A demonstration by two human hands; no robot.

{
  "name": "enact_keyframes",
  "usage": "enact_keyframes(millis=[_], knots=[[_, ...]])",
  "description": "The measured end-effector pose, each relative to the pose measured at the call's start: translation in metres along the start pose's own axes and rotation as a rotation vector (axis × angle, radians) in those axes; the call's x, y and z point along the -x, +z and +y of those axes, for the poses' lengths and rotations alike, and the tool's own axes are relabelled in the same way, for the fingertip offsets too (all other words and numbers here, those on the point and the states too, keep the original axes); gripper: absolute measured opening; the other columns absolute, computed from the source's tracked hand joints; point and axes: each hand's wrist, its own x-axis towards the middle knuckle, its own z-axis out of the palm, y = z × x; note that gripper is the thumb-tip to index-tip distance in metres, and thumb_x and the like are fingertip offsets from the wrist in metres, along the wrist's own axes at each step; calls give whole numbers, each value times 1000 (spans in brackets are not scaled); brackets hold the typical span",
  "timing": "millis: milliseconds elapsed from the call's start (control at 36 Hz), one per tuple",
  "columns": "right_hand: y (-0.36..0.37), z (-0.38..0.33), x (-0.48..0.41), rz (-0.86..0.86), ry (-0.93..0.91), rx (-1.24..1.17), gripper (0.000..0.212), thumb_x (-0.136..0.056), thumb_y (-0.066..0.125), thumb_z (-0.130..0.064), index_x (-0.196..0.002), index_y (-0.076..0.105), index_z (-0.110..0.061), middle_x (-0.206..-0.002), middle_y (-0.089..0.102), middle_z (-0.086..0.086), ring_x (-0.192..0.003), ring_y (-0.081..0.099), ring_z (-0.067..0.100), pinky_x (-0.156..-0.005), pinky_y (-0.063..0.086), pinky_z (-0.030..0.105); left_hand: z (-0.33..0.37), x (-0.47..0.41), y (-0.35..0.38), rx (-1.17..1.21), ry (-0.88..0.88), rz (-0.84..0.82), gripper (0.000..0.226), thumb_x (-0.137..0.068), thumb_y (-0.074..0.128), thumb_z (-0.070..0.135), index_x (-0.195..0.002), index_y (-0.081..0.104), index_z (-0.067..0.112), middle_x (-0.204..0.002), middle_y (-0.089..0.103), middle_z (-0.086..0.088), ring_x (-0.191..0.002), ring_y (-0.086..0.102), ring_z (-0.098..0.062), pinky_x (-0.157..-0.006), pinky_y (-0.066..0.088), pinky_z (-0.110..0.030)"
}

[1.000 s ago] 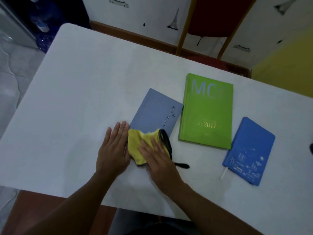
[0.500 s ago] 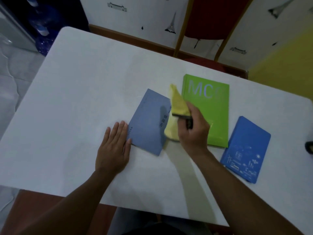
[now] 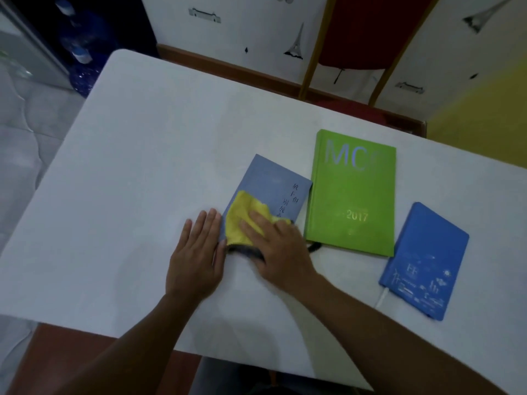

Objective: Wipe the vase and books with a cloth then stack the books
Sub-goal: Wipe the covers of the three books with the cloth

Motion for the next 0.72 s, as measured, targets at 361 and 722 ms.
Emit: enact_keyframes(millis=[361, 722], knots=[[13, 1, -37, -52, -45, -64, 58, -104, 53, -37, -148, 49, 0, -161, 41, 16, -151, 34, 39, -122, 28, 54, 0, 1, 2, 1, -2, 17, 57, -107, 43, 30, -157, 39, 2, -165, 37, -12, -156, 31, -27, -127, 27, -53], [-7, 61, -84, -205, 204, -121, 62, -103, 51, -28, -157, 34, -4, -168, 27, 12, -156, 20, 38, -125, 20, 56, -2, 2, 3, -8, 5, -4, 59, -107, 44, 31, -159, 34, 4, -166, 34, -12, -157, 28, -27, -126, 28, -53]])
